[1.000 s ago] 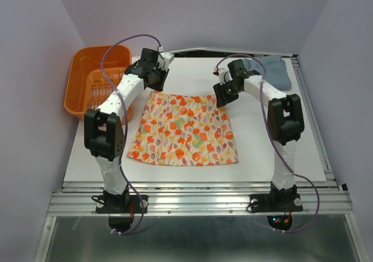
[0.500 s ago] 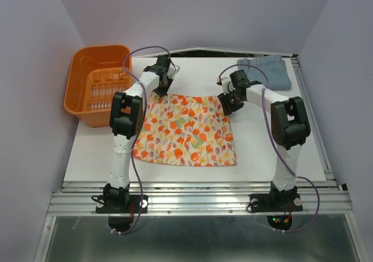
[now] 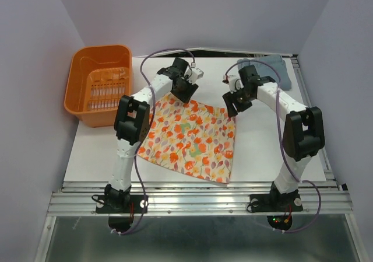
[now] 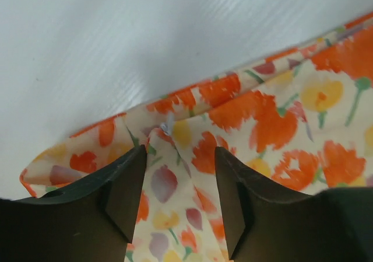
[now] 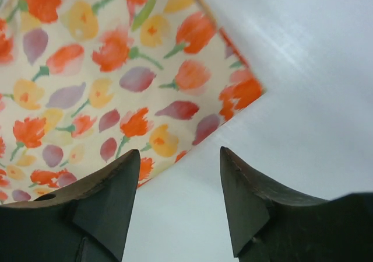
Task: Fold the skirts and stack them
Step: Flatten the skirt out
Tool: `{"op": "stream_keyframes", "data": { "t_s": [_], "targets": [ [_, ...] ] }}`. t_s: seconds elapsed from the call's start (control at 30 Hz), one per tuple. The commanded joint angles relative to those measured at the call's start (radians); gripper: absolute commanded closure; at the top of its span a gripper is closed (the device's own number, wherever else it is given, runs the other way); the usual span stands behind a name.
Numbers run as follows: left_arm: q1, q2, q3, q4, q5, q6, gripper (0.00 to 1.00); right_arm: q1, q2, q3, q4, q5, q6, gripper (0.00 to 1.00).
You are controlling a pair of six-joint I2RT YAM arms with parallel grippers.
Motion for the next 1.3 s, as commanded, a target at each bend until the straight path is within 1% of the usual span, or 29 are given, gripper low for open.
{"op": "stream_keyframes", "data": {
  "t_s": [0.0,0.1,0.13,0.23,0.37,0.5,0.73,0.8,0.83,0.87,0.9,0.93,0.97,1.0,1.03,1.17,1.23,1.27],
  "targets": [
    [0.042,-0.259,-0.06,0.09,0.043,-0.022,0.37,-0.042,0.006,0.13,0.003,0.029,0.021,0.37],
    [0.076,-0.274,-0.038,0.079,-0.007,-0.027,0.37,-0.051,0.044,0.136,0.006,0.048,0.024,0.34],
    [0.09,-0.268,-0.031,0.073,-0.023,-0.024,0.37,-0.06,0.054,0.132,0.006,0.048,0.028,0.29],
    [0.114,-0.198,0.023,0.024,-0.05,-0.007,0.33,-0.071,0.095,0.128,0.019,0.049,0.054,0.22],
    [0.133,-0.133,0.054,0.004,-0.047,0.007,0.3,-0.089,0.139,0.153,0.022,0.006,0.096,0.21],
    [0.136,-0.09,0.071,0.001,-0.049,0.015,0.3,-0.089,0.179,0.181,0.022,-0.014,0.12,0.2],
    [0.139,-0.047,0.048,0.001,-0.008,0.015,0.35,-0.089,0.218,0.17,0.021,-0.004,0.124,0.23],
    [0.139,-0.035,0.038,-0.009,0.017,0.012,0.45,-0.089,0.224,0.161,0.022,-0.006,0.124,0.28],
    [0.139,-0.034,0.035,-0.012,0.026,0.009,0.52,-0.089,0.224,0.158,0.022,-0.009,0.122,0.3],
    [0.137,-0.038,0.029,-0.012,0.041,0.007,0.67,-0.089,0.224,0.152,0.022,-0.012,0.122,0.36],
    [0.137,-0.049,0.006,0.005,0.052,0.003,0.73,-0.089,0.222,0.148,0.022,-0.015,0.122,0.39],
    [0.137,-0.064,-0.011,0.019,0.075,-0.008,0.86,-0.089,0.219,0.145,0.024,-0.023,0.122,0.42],
    [0.131,-0.098,-0.027,0.034,0.08,-0.017,0.92,-0.089,0.216,0.141,0.024,-0.027,0.122,0.48],
    [0.125,-0.116,-0.058,0.054,0.091,-0.022,0.95,-0.089,0.216,0.139,0.024,-0.032,0.125,0.5],
    [0.118,-0.144,-0.067,0.056,0.098,-0.027,1.0,-0.089,0.215,0.138,0.023,-0.043,0.128,0.53],
    [0.07,-0.217,-0.133,0.079,0.1,-0.05,1.0,-0.089,0.218,0.135,0.021,-0.063,0.133,0.62],
    [0.032,-0.244,-0.19,0.109,0.079,-0.06,1.0,-0.089,0.215,0.136,0.022,-0.066,0.134,0.64],
    [0.016,-0.265,-0.211,0.122,0.06,-0.065,1.0,-0.089,0.213,0.135,0.021,-0.066,0.136,0.68]
  ]
}}
